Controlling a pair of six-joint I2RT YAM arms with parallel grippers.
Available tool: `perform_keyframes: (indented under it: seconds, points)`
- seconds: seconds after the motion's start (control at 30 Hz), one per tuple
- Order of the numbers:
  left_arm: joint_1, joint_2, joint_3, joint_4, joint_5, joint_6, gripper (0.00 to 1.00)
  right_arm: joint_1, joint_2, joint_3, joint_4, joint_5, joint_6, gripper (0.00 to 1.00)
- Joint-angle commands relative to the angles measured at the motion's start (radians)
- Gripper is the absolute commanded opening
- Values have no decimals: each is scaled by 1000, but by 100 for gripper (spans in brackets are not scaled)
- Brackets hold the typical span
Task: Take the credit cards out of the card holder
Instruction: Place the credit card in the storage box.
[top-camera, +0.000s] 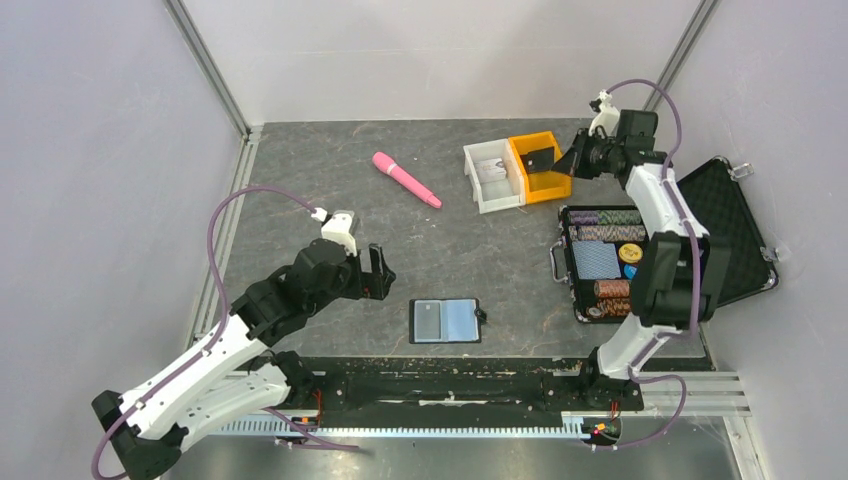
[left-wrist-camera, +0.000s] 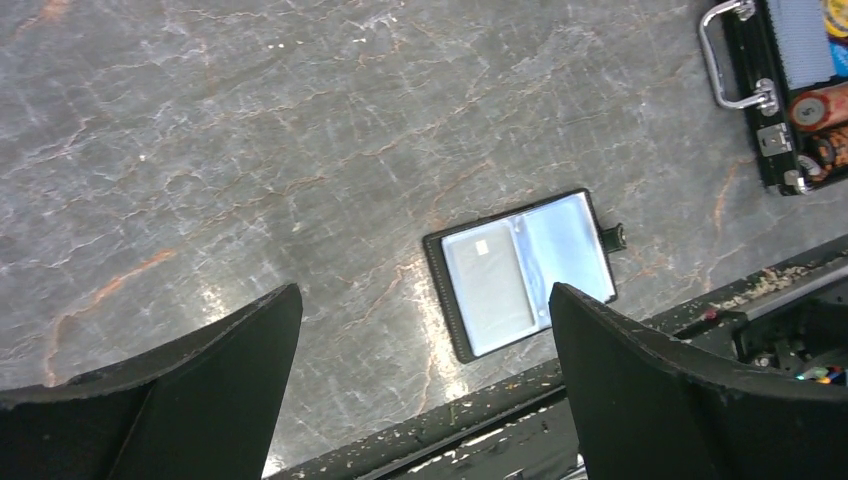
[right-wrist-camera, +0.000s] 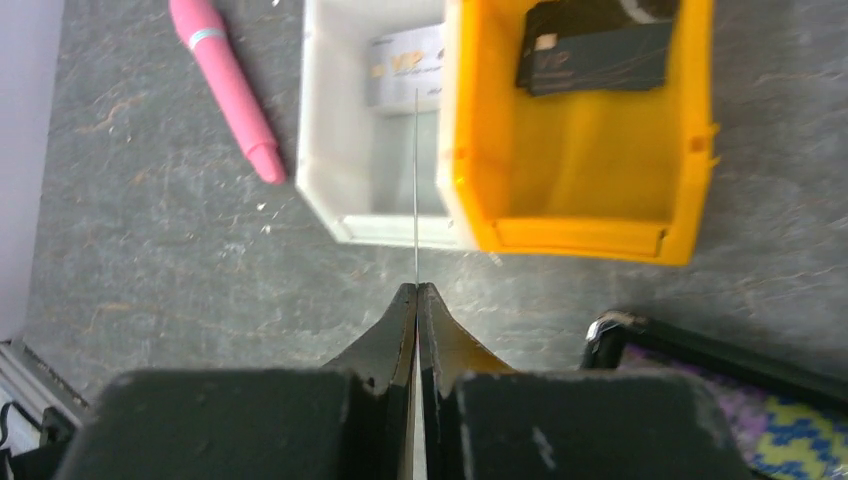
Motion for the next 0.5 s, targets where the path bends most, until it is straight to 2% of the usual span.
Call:
perform_keyframes:
  seconds: [0.0,0.27,0.47]
  points:
    - [2,-18,34,-31,-59,88,100,-20,142,220,-140,14,-96,0]
    - [2,-35,32,-31,-72,86,100,-22,392,551,-280,61,-114,0]
    - [2,-39,22,-29,-63,87,100,-22,452,549,-240,46,-137,0]
